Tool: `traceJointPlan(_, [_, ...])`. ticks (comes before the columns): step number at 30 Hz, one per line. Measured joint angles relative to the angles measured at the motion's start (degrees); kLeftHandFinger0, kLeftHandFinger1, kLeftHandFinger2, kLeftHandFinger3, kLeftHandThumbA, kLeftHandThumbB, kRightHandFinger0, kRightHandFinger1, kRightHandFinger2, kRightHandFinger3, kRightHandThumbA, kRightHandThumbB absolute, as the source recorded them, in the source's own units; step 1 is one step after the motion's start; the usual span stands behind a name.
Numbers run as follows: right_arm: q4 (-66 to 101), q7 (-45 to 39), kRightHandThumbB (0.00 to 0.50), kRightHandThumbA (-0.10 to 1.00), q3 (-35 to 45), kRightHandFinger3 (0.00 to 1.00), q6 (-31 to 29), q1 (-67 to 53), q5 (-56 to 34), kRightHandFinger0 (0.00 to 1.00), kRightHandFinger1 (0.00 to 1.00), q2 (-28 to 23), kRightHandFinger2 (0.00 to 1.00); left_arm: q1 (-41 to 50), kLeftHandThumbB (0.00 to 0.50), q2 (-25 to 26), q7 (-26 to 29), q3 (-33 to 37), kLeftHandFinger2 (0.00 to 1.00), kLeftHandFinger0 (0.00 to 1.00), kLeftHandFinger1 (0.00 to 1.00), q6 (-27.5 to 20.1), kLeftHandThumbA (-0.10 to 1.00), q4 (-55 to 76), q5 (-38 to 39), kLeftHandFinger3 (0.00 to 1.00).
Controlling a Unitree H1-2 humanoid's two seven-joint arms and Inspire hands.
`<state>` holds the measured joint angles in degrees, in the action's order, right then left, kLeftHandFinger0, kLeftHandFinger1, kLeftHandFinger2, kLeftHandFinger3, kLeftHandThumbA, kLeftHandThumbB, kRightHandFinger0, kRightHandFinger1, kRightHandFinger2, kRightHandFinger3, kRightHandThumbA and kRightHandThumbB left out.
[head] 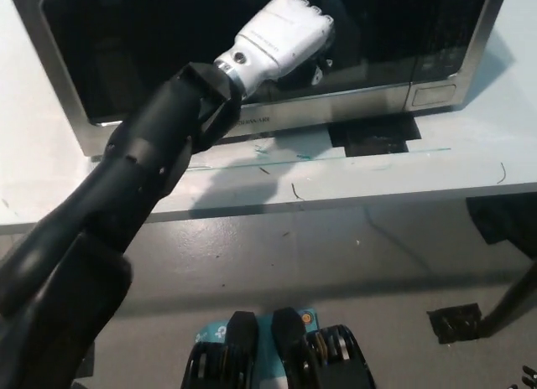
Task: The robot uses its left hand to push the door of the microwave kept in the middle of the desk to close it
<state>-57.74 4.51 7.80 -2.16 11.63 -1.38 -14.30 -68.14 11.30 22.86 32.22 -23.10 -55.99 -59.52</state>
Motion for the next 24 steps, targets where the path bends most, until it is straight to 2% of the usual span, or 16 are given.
traceJointPlan(15, [-0.18,-0.03,0.000,0.06,0.00,0.99,0.06,-0.01,0.00,0.80,0.92,0.28,0.99,22.31,0.500,2.67,-5.31,-3.95,0.00,0.00,0.00,2.86,-0.10,34.93,-0.65,0.00])
traceJointPlan(24, [-0.23,-0.03,0.000,0.06,0.00,0.99,0.07,-0.03,-0.01,0.80,0.92,0.29,0.99,35.56,0.500,5.25,-7.18,-9.77,0.00,0.00,0.00,3.65,-0.10,56.01,-0.70,0.00])
